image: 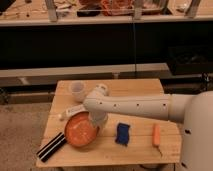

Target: Drag the ceramic bowl in a circle

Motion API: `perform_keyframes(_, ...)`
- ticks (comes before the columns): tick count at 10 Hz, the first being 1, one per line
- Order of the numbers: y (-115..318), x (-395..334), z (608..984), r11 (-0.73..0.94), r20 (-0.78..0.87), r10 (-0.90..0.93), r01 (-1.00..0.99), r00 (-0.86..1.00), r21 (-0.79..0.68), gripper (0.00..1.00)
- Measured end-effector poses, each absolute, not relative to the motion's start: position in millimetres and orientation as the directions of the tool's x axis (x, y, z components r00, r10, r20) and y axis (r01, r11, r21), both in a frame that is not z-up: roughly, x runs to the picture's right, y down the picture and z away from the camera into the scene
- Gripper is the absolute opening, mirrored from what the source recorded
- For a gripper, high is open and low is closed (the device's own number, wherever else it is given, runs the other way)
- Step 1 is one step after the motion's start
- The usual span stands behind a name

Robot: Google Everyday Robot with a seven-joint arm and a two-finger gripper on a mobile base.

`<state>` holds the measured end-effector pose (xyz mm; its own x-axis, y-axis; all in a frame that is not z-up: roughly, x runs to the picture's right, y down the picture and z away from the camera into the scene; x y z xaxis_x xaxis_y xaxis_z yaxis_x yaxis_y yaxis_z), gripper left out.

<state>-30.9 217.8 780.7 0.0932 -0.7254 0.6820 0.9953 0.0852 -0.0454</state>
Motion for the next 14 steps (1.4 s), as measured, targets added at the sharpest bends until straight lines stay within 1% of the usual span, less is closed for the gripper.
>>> perform_keyframes(4, 206, -26, 793, 0.105, 0.683, -0.723, 0.994, 0.106, -0.044, 0.01)
perform_keyframes(6, 206, -21, 792, 0.120, 0.686, -0.718, 0.992, 0.120, -0.048, 0.01)
perform_keyframes(10, 200, 14, 795, 0.177, 0.683, -0.707, 0.981, 0.184, -0.081, 0.01)
perform_keyframes(14, 207, 26, 790, 0.172, 0.683, -0.709, 0.982, 0.176, -0.075, 0.01)
